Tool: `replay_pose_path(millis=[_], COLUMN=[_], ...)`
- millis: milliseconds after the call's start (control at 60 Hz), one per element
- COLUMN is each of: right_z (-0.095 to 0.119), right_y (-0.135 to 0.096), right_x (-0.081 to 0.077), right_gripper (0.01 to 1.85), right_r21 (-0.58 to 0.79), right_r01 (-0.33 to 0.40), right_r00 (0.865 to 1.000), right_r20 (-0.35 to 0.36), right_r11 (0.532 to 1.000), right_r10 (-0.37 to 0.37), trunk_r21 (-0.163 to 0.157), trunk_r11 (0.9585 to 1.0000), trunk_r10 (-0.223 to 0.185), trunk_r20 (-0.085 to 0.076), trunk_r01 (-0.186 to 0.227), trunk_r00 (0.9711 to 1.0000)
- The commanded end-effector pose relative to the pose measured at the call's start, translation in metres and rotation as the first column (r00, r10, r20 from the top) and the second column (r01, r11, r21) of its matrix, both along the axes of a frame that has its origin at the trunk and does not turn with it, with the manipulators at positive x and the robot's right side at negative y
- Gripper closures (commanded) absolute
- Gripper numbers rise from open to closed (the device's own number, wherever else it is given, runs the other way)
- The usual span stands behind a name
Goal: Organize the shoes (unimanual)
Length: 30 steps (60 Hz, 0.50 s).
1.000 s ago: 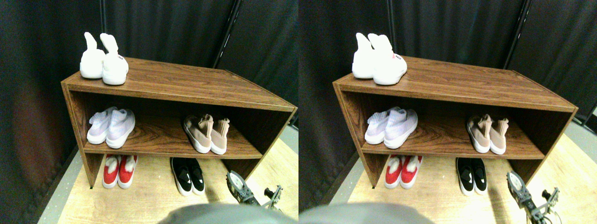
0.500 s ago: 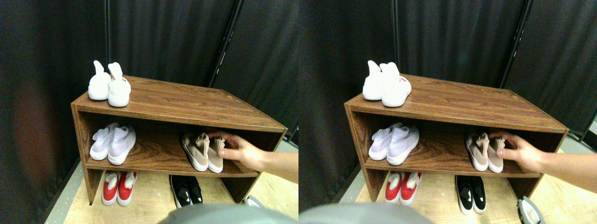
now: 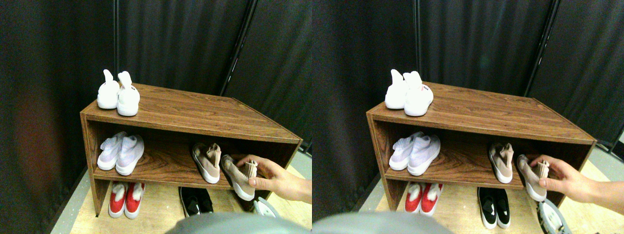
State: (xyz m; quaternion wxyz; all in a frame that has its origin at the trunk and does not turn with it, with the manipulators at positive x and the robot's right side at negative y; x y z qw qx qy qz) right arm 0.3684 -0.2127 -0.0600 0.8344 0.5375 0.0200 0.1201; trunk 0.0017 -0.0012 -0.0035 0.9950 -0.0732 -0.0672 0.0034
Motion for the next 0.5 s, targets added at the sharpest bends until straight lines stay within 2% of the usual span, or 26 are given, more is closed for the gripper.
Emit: replay_pose_path(millis=[17, 200, 350, 500], right_z=[0.0076, 0.0050, 0.0035, 0.0041], right_y=[0.0027, 0.0026, 0.0008, 0.0012], right_x=[0.0031, 0.0074, 0.0107, 0.0108], right_gripper=[1.80, 1.80, 1.80, 1.80], right_r21=[0.010, 0.005, -0.001, 0.007], right_r01=[-0.007, 0.019, 0.000, 0.020], right_r00=[0.999, 0.999, 0.999, 0.999], right_r20=[0.040, 0.029, 0.036, 0.027], right_r11=[1.000, 1.000, 1.000, 1.000], right_r10=[0.007, -0.019, 0.000, -0.020], trunk_r21=[0.004, 0.006, 0.009, 0.007], trunk_r11=[1.0000, 1.0000, 1.0000, 1.0000], trunk_r10=[0.004, 0.002, -0.003, -0.005], trunk_r20=[0.001, -0.009, -0.013, -0.015], trunk_r01=[-0.004, -0.002, 0.003, 0.005], trunk_r00=[1.0000, 1.0000, 0.9999, 0.9999])
